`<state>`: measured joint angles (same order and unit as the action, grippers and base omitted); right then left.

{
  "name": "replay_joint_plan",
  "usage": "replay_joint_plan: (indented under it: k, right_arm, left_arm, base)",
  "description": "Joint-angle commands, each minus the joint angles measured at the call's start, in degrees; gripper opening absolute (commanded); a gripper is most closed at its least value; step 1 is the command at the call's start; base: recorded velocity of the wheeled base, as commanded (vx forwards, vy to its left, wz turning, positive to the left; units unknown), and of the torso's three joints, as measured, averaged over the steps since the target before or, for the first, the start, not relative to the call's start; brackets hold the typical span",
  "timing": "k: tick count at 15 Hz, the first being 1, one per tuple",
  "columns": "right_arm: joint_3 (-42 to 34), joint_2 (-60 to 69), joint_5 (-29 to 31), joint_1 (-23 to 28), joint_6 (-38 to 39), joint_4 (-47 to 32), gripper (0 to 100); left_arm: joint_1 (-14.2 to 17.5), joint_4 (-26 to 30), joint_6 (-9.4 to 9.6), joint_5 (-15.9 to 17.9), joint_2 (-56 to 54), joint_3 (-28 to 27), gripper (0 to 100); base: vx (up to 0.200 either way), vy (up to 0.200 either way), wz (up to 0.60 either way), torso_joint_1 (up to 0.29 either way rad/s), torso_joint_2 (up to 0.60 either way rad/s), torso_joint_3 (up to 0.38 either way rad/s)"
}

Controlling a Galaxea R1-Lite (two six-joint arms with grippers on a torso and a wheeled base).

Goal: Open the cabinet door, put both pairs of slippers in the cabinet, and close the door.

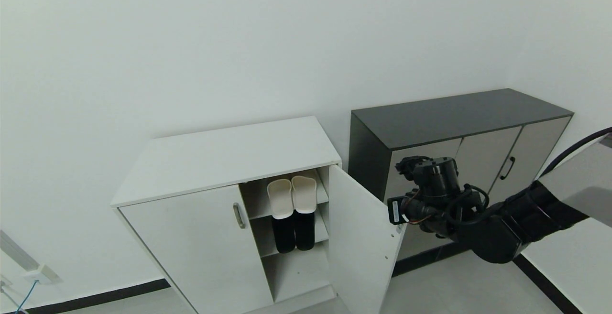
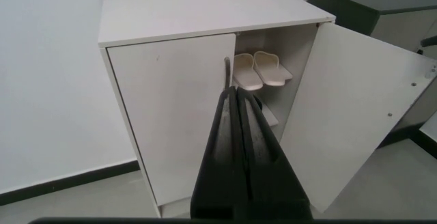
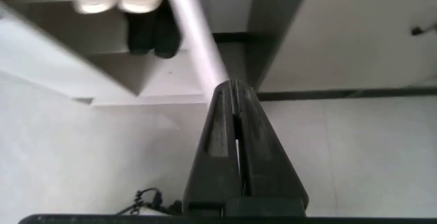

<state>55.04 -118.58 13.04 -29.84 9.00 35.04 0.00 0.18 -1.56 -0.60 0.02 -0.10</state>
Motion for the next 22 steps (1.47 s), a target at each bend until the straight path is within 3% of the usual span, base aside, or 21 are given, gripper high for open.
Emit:
replay_joint_plan:
  k: [1,5,11,13,22]
  right_arm:
    - [1.39,-3.68,-0.12,1.81,0.06,0.03,0]
    - [1.03,-4.38,-0.12,0.75,-0.03,0.03,0]
    - [-3.27,0.36,-0.30,-7.34,1.20,0.03,0]
    - [-4.24,2.65,-4.34,-8.65,3.84,-0.06,0]
    - [-5.56,5.20,-5.49,-7.25,1.90,0.12,0]
  left_arm:
    - [0.00,-0.01,-0.02,-0.02,0.06,0.01,0]
    - [0.00,-0.01,-0.11,-0.02,0.06,0.01,0]
    - [0.00,-0.01,-0.11,-0.37,0.06,0.01,0]
    - [0.00,-0.01,-0.11,-0.37,0.06,0.01,0]
    - [0.00,-0.01,-0.11,-0.46,0.06,0.01,0]
  base:
    - [0.000,0.000,0.00,0.000,0.00,0.000]
    - [0.000,0.000,0.00,0.000,0.00,0.000]
    - [0.000,0.000,0.00,0.000,0.00,0.000]
    - [0.000,0.000,0.00,0.000,0.00,0.000]
    - [0.000,0.000,0.00,0.000,0.00,0.000]
